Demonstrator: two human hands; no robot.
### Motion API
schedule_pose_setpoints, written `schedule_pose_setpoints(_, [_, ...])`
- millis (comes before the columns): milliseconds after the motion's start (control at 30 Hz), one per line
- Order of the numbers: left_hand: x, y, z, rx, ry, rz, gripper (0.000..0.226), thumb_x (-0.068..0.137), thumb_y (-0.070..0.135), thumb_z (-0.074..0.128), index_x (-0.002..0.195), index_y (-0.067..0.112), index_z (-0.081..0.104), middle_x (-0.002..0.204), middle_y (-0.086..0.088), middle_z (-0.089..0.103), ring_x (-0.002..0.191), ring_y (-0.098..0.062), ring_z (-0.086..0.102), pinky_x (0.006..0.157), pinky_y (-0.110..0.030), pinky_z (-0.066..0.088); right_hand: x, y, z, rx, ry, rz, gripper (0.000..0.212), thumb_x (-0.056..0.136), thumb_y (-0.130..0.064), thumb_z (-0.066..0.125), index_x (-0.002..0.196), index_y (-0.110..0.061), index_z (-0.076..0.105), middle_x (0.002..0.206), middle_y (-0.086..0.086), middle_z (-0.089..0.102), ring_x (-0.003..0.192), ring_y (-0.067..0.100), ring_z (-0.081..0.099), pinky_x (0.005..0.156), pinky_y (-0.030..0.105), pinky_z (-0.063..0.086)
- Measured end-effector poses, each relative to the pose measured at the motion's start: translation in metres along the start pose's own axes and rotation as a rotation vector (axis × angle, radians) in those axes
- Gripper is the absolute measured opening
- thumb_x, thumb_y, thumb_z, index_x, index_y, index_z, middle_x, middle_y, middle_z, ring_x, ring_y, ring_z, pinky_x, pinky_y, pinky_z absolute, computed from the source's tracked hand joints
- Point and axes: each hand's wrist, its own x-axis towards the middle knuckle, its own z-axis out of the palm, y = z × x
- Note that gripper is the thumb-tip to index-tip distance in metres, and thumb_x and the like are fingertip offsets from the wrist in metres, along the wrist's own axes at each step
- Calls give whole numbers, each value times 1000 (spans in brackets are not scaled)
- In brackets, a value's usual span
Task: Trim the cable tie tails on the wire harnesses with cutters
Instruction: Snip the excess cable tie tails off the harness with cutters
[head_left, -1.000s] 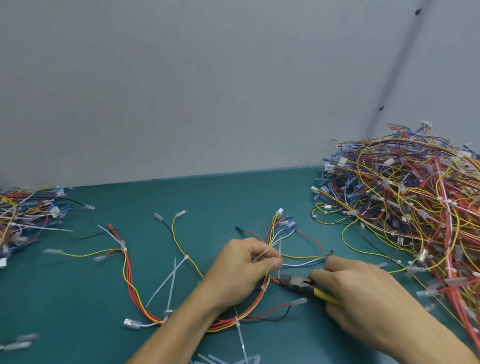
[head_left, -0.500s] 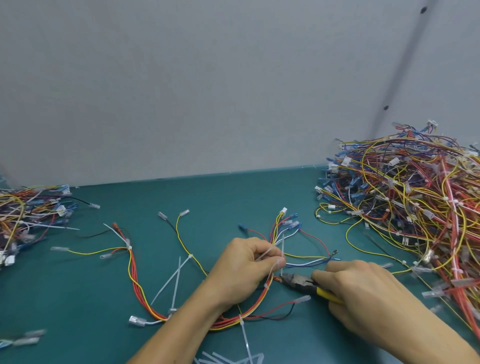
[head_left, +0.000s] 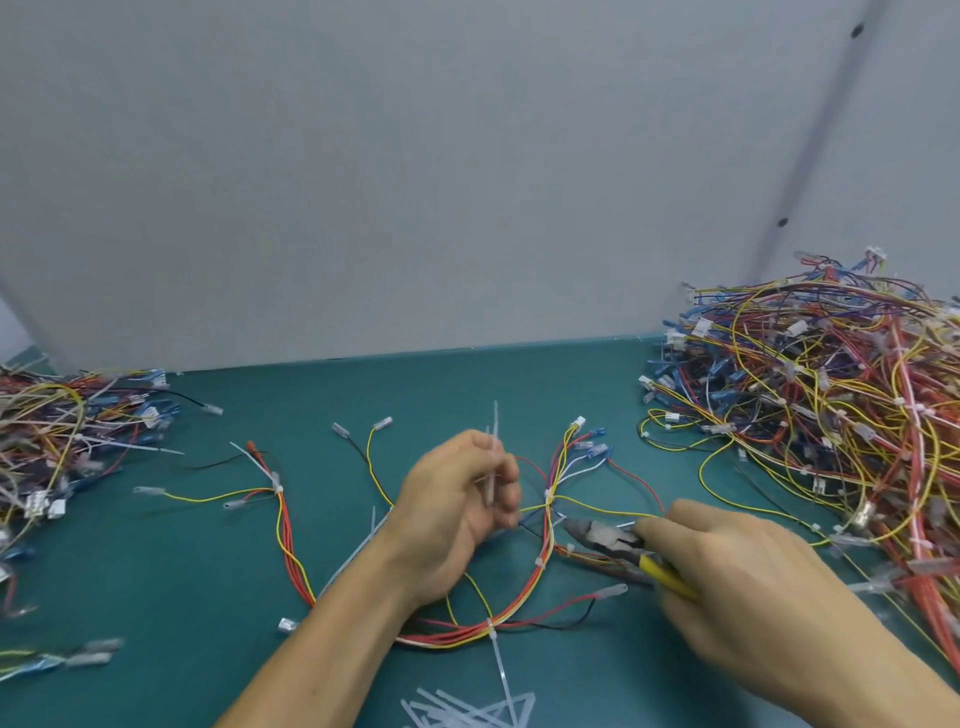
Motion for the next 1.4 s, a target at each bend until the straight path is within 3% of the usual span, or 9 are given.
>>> schedule_pose_setpoints(133, [-11, 18, -6, -66, -47, -5, 6, 71, 12, 48, 75, 14, 44, 65, -5, 51, 46, -16, 39, 43, -23, 31, -2, -11, -4, 76, -3, -33, 9, 88, -32, 40, 93, -25, 40, 101, -8, 47, 98, 23, 54, 66, 33, 35])
schedule_pose_setpoints(333, [-19, 20, -6, 113, 6, 13, 15, 90, 17, 53, 78, 7, 56, 61, -2, 47, 42, -9, 31, 39, -20, 31, -3, -15, -2, 47, 41, -62, 10, 80, -27, 54, 86, -25, 46, 92, -7, 51, 88, 23, 58, 59, 32, 31])
schedule_pose_setpoints(533, [-30, -3, -19, -46, 8, -65, 14, 82, 21, 54, 80, 7, 52, 66, -8, 58, 50, -16, 51, 46, -25, 44, -3, -16, 4, -55, 24, -78, 36, 37, -29, 82, 59, -27, 53, 58, -10, 47, 44, 17, 53, 40, 25, 16])
schedule_pose_setpoints(633, [-28, -5, -22, -145, -12, -128, 12, 83, 19, 50, 80, 8, 52, 71, -12, 62, 50, -19, 54, 44, -26, 45, 0, -18, 3, -29, -16, -91, 32, 46, -32, 77, 66, -28, 52, 65, -10, 49, 52, 15, 56, 44, 24, 19])
schedule_pose_setpoints(733, [-25, -1, -20, -165, -45, -159, 22, 84, 34, 54, 81, 12, 56, 62, -4, 50, 42, -10, 31, 37, -18, 25, 1, -14, 12, 16, -25, -72, 20, 77, -31, 52, 96, -26, 50, 92, -8, 49, 88, 21, 59, 58, 30, 32])
schedule_pose_setpoints(867, [-23, -9, -11, 264, -46, -15, 38, 60, 35, 83, 82, 13, 62, 55, 6, 38, 44, -7, 25, 39, -16, 21, 1, -13, 14, 6, -85, -23, 27, 84, -34, 39, 110, -28, 42, 104, -10, 44, 103, 20, 52, 67, 32, 34])
schedule_pose_setpoints(1100, [-21, -29, -8, 704, -17, 115, 2, 78, 17, 76, 77, 18, 75, 60, 8, 64, 54, -4, 51, 58, -21, 44, 1, -17, 11, 13, -73, -12, 13, 86, -30, 38, 98, -26, 37, 102, -9, 42, 101, 22, 50, 66, 32, 28])
schedule_pose_setpoints(1233, [-20, -30, -11, 583, 29, 63, 27, 85, 22, 67, 67, 2, 64, 51, -1, 35, 40, -9, 25, 42, -20, 20, 1, -20, 13, 15, -31, -9, 15, 86, -29, 40, 101, -25, 42, 104, -7, 44, 103, 22, 49, 66, 31, 28])
schedule_pose_setpoints(1400, [-16, -33, -13, 525, 42, 23, 30, 86, 27, 66, 80, -3, 67, 55, -3, 24, 44, -15, 16, 46, -23, 11, -1, -22, 14, -27, 83, -36, 27, 54, -26, 78, 69, -25, 56, 68, -7, 52, 58, 22, 57, 46, 28, 24])
